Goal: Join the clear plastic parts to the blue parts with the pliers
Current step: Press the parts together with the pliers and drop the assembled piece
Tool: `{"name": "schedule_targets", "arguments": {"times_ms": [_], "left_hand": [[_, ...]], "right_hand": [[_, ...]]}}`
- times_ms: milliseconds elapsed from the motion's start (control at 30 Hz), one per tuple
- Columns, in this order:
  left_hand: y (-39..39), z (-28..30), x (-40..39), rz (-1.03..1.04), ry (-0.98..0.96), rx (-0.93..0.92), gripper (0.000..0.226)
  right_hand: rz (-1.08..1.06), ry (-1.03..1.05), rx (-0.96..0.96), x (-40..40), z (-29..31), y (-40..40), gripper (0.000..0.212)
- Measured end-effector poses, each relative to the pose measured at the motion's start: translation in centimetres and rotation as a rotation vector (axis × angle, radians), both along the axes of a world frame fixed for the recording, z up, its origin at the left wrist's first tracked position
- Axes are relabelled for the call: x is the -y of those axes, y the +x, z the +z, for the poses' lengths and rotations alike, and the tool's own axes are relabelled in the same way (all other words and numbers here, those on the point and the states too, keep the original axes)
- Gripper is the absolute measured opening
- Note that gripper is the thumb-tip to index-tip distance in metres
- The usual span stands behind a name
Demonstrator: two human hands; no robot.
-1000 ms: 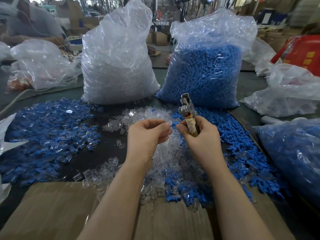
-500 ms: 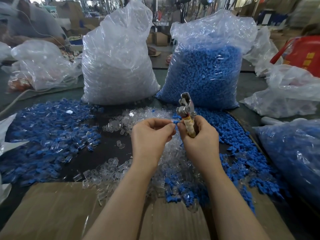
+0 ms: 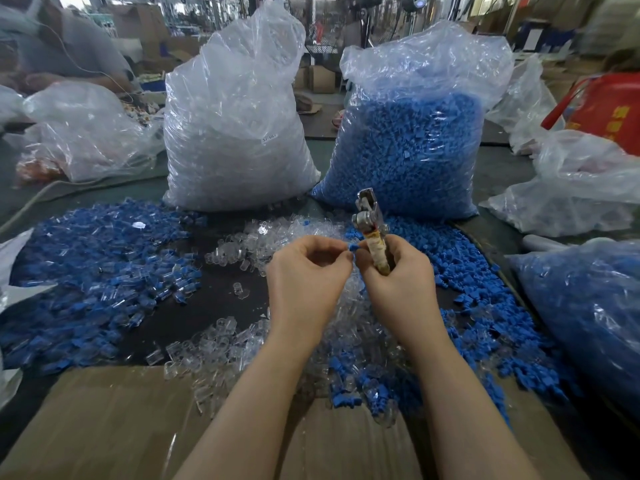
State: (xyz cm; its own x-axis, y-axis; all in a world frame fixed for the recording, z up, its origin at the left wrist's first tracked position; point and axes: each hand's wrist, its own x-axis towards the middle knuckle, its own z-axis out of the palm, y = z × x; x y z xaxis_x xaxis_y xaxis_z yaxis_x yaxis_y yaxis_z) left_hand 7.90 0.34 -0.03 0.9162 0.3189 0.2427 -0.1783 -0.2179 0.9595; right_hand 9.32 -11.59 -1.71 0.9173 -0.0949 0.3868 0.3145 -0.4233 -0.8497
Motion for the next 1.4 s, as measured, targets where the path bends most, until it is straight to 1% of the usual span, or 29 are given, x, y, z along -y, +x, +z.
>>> {"name": "schedule_targets", "arguments": {"times_ms": [100,233,367,467,533,700,933,1200,1400], "left_hand": [[0.0,-0.1,-0.1,0.010,0.020,0.009,0.013],[0.2,-0.3,-0.4,0.015,-0.013,-0.009,0.010],[0.3,-0.2,-0.8,-0.036,-0.201,-0.061,0.009],[0.4,0.0,-1.1,-0.067,-0.308,-0.065,0.006],[0.4,0.1,-1.2,-0.079,-0.338,-0.049,0.004],[0.4,0.1,-1.4,-0.083,-0.302,0.004,0.007],[0.4,0.2,-1.4,-0.109,-0.255,0.025,0.007],[0.3,0.4,-1.4,-0.145,-0.235,0.045,0.008],[0.2,0.5,-1.7,-0.185,-0.214,0.072,0.008]], "right_hand": [[0.030,-0.003,-0.013,0.1,0.1,0.0,0.007],[0.080,0.002,-0.054,0.1,0.3,-0.1,0.005],[0.109,0.018,-0.104,0.8,0.4,0.0,0.006],[0.111,-0.054,-0.144,1.8,0.4,0.1,0.004],[0.132,-0.093,-0.173,2.4,0.4,0.1,0.002],[0.217,-0.144,-0.245,2.8,0.6,0.0,0.009],[0.286,-0.204,-0.262,2.3,1.1,-0.3,0.008],[0.279,-0.266,-0.254,2.4,0.9,-0.2,0.008],[0.246,-0.334,-0.222,2.3,0.9,-0.4,0.016]]}}
